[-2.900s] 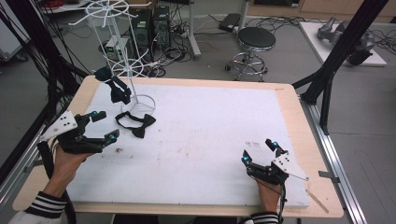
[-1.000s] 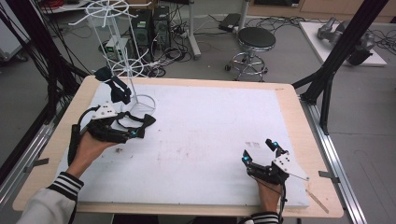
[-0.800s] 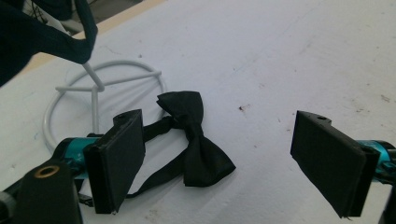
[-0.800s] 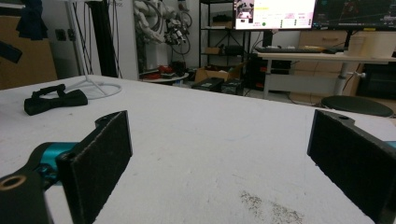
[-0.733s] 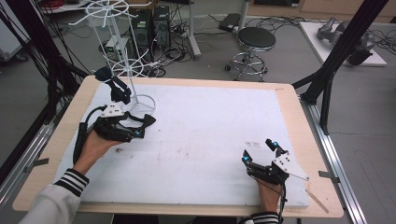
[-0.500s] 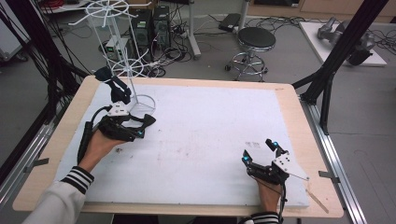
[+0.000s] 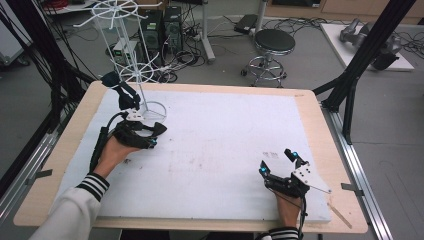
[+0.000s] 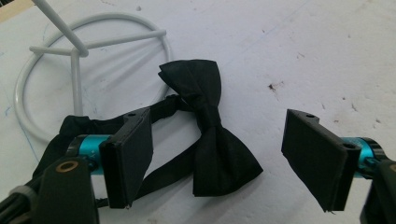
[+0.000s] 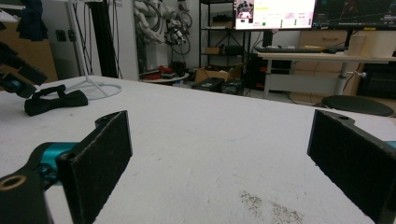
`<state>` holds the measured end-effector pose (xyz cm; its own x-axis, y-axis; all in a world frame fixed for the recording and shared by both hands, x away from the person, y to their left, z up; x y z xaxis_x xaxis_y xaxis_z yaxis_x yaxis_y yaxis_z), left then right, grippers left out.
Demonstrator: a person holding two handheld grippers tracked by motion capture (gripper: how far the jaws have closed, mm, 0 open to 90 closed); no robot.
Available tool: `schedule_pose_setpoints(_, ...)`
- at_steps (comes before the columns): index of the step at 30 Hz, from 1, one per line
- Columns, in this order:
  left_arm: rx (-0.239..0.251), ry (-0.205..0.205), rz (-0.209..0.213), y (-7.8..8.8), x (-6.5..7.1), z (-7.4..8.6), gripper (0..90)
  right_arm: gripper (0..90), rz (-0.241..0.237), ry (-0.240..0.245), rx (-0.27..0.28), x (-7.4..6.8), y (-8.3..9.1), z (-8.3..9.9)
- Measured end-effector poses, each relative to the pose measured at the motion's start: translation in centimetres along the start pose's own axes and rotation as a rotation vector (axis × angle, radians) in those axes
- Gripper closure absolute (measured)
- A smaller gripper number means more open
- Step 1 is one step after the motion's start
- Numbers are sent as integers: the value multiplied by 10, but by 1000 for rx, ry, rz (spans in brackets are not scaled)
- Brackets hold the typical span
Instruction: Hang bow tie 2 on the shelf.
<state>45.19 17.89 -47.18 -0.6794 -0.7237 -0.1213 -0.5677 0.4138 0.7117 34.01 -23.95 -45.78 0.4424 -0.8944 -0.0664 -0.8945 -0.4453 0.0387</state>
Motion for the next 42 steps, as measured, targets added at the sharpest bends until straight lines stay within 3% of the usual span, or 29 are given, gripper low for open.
schedule_pose_setpoints(4, -37, 7, -3, -5, -1, 5, 269, 58, -1, 0, -1, 0, 0, 0)
schedule_pose_setpoints(13, -64, 33, -3, -15, -2, 9, 324, 58, -1, -4, -4, -1, 0, 0)
schedule_pose_setpoints(20, -60, 70, 12, -19, -3, 9, 391, 58, 0, 1, 0, 0, 0, 0)
schedule_pose_setpoints(34, -87, 84, 26, -27, -1, 13, 462, 58, -2, -7, -6, -1, 0, 1)
schedule_pose_setpoints(42, -91, 86, 32, -26, 1, 13, 616, 58, -1, -4, -4, -1, 0, 0)
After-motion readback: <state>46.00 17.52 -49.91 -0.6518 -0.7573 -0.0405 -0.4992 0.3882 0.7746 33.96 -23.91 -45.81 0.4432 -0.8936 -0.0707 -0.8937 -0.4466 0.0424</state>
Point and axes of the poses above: each handheld gripper's, and its own axes: y roughly backward along the jaws, z roughly out of its underside, x roughly to its right, the point moved 9 cm from there along -y, roughly forward along the jaws, and after that the axes turned 3 degrees about -y, right-handed, at the moved point
